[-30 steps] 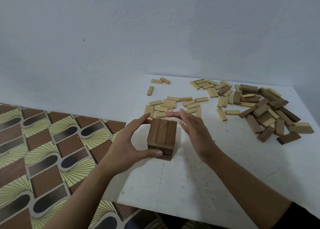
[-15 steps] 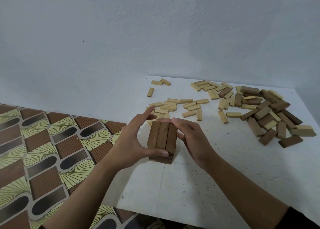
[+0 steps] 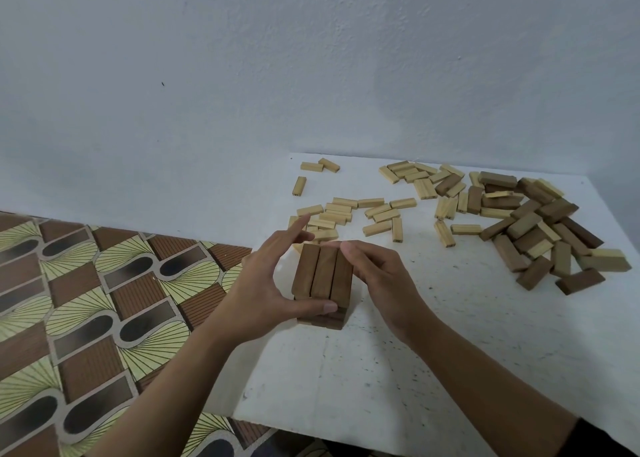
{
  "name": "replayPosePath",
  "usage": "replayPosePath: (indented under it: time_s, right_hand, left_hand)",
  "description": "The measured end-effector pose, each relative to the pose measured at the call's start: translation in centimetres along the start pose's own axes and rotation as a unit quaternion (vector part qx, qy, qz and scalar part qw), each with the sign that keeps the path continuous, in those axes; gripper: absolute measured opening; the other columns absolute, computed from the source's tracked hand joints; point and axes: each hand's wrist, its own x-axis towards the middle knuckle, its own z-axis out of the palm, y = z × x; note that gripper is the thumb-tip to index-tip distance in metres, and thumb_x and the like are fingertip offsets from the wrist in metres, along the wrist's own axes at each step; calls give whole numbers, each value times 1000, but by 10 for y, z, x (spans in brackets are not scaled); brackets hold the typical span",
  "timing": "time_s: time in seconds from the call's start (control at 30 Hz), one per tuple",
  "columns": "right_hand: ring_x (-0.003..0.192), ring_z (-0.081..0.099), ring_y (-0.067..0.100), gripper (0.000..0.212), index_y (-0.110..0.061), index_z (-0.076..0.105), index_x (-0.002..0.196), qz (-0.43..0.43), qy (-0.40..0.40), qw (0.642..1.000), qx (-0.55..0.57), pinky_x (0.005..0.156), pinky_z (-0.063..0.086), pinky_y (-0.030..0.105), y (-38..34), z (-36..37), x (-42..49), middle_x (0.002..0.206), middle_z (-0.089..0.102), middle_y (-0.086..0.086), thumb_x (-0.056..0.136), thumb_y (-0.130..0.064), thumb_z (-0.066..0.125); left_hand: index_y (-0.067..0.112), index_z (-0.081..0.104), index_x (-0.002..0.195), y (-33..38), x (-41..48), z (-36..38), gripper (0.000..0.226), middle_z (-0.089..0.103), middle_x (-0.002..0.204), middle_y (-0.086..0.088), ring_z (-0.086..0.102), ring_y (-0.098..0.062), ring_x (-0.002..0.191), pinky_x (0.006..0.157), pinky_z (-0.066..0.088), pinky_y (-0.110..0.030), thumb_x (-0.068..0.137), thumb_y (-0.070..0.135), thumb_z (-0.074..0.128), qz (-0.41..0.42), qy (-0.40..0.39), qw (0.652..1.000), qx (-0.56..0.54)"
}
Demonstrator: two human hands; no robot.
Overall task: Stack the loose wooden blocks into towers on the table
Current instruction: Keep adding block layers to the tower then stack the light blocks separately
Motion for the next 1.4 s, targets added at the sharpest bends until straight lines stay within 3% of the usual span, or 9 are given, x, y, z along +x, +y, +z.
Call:
replayPosePath:
  time_s: [0.2,0.33,0.4,0.53,0.67,0.8,1.03,1.27,1.4]
  right_hand:
    - [113,63,6,29,-19,73,118,-8,-1,1000,-14,93,53,23,-1,-1,1,113,73,-10,105,-25,47]
    - [114,62,7,28,-18,72,118,-8,-7,1000,-1,90,53,21,-1,-3,-1,116,72,-10,105,-26,48]
    - [113,63,8,28,-17,72,118,-7,-6,1000,2,88,53,21,1,-2,-2,116,72,-10,104,-25,49]
    - [108,64,10,28,-16,73,116,3,-3,1000,4,85,54,21,1,0,-3,112,72,-5,103,-27,51]
    - [105,64,12,27,-16,74,113,9,3,1000,4,81,54,22,1,1,-5,109,72,-2,103,-28,52]
    - [106,63,14,27,-19,74,112,11,4,1000,-12,88,53,28,2,0,-4,107,73,-5,103,-30,52]
    - [104,64,12,26,-17,74,112,9,2,1000,-4,82,53,19,-2,1,-5,106,73,-3,103,-27,52]
    - [104,64,8,27,-16,73,115,12,0,1000,4,77,51,14,-4,0,-6,110,72,-2,104,-26,51]
    - [106,63,10,28,-15,73,116,8,-4,1000,2,80,52,15,-3,1,-6,112,72,0,104,-25,49]
  left_hand:
    - [52,26,152,-3,-4,2,109,47,138,30,44,3,131,111,39,-55,60,79,76,-6,7,1000,4]
    - [46,33,151,-7,-12,7,100,45,136,36,42,8,130,107,39,-26,65,81,70,-12,12,1000,-12]
    - [43,35,150,-10,-14,9,96,45,137,36,42,8,132,104,36,-20,67,78,69,-12,11,1000,-22]
    - [49,35,147,-14,-15,10,89,43,138,37,42,8,131,110,43,-40,69,84,62,-25,12,999,-24]
    - [59,33,143,-18,-14,12,79,41,143,33,41,3,134,112,36,-58,72,86,59,-28,14,999,0]
    - [67,29,139,-17,-17,15,67,37,147,33,36,4,137,115,28,-55,79,81,55,-13,22,999,32]
    - [75,17,138,-18,-20,17,64,31,147,40,32,7,138,117,20,-48,81,87,44,-6,19,998,57]
    - [49,28,151,-19,-20,19,81,32,150,34,31,6,140,118,18,-51,80,87,44,-17,21,998,64]
    - [54,15,150,-15,-22,19,84,23,147,41,21,19,135,116,12,-35,78,91,37,-15,0,996,84]
